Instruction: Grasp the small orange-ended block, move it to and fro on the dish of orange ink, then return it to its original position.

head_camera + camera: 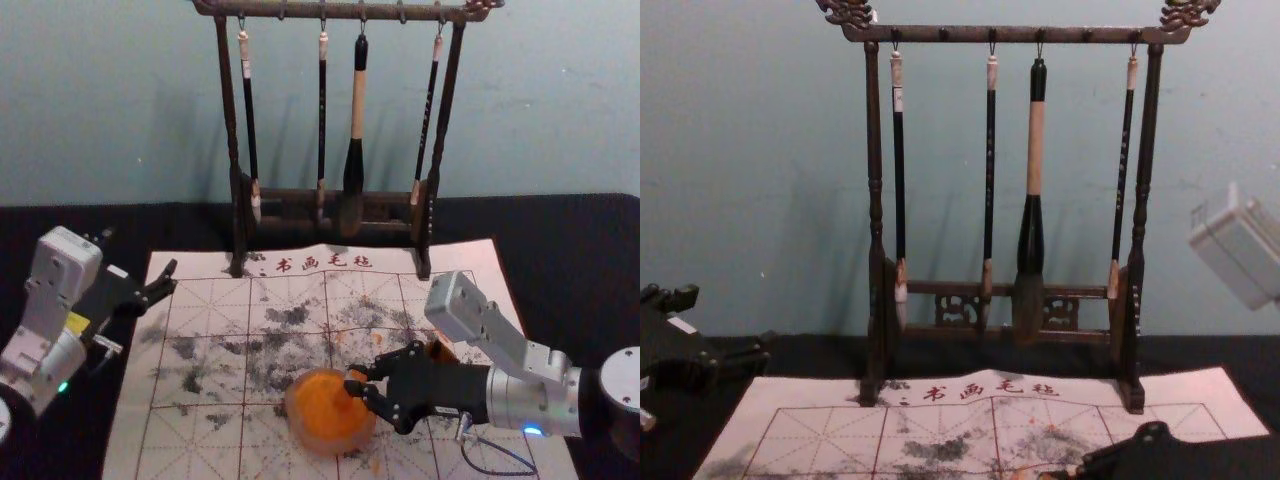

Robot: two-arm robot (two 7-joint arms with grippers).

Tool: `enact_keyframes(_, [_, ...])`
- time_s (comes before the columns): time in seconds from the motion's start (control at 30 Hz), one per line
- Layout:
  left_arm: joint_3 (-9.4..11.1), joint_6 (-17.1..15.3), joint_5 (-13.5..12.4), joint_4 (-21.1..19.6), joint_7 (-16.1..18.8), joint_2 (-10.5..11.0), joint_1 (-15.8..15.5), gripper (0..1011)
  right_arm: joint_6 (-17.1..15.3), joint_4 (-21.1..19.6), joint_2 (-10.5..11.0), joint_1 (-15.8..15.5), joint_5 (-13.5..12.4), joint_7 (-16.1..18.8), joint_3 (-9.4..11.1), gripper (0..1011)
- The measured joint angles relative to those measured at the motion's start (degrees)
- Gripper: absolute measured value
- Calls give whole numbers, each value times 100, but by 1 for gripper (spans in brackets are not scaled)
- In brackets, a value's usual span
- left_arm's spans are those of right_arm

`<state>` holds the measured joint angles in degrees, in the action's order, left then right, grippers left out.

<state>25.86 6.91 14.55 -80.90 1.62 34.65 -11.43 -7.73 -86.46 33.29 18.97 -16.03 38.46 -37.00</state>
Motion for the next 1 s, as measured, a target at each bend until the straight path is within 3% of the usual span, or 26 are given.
enact_keyframes(0.6, [0,0,0,0,0,0,0,1001,-77,-365,176,-224,-251,-79,212,94])
enact_keyframes(1.0, [0,0,0,0,0,0,0,1001,-101,-506,371,-411,-413,-510,712,94])
